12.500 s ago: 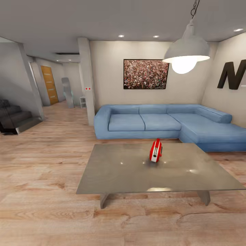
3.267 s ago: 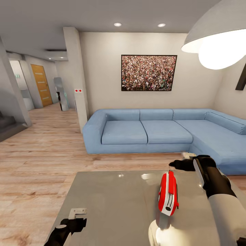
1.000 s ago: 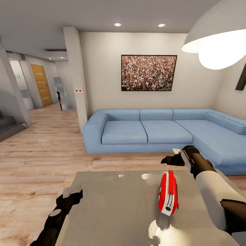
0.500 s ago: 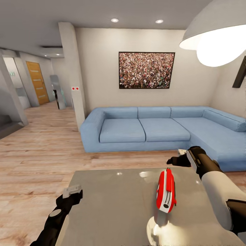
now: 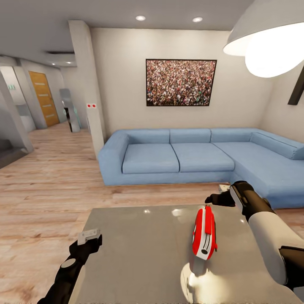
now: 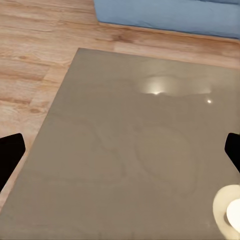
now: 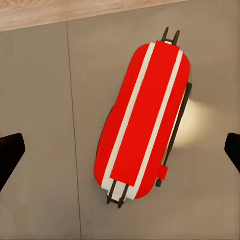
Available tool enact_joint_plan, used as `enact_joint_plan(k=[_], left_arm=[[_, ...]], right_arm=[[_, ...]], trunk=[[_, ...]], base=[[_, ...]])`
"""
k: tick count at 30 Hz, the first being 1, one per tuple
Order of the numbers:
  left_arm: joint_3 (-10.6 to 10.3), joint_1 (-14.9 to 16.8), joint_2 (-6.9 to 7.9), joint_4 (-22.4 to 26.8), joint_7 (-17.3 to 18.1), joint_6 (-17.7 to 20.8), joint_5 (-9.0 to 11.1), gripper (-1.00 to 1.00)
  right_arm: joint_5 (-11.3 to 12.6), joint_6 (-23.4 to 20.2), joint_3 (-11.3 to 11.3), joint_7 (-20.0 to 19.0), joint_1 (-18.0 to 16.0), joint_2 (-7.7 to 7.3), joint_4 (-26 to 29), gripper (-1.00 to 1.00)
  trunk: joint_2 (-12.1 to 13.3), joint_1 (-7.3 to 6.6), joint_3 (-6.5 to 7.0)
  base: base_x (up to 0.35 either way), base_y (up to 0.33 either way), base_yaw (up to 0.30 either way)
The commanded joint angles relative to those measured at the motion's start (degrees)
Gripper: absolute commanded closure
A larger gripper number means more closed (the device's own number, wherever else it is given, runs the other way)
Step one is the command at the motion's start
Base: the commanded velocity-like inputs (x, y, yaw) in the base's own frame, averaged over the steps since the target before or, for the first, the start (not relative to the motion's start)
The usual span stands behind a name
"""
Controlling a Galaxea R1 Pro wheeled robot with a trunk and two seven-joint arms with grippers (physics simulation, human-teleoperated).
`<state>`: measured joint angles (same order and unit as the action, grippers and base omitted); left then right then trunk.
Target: Turn on the radio receiver that's on the table in the living room.
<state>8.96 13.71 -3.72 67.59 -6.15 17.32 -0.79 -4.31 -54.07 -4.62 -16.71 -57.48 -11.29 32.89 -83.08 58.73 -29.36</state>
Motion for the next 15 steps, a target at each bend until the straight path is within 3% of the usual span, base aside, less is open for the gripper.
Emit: enact_joint_plan(k=[1, 15], left_arm=[[0.00, 0.00, -0.01, 0.00, 0.00, 0.00, 0.00, -1.00], [-0.43, 0.00, 0.08, -2.66, -0.01, -0.16, 0.08, -1.00]], right_arm=[[0.00, 0.00, -0.01, 0.00, 0.00, 0.01, 0.00, -1.00], [-0.17, 0.18, -0.05, 0.66, 0.00, -0.11, -0.11, -1.00]], trunk=[[0.00, 0.00, -0.10], [0.00, 0.00, -1.40]], base=[[0.000, 0.000, 0.000], [0.000, 0.000, 0.000]])
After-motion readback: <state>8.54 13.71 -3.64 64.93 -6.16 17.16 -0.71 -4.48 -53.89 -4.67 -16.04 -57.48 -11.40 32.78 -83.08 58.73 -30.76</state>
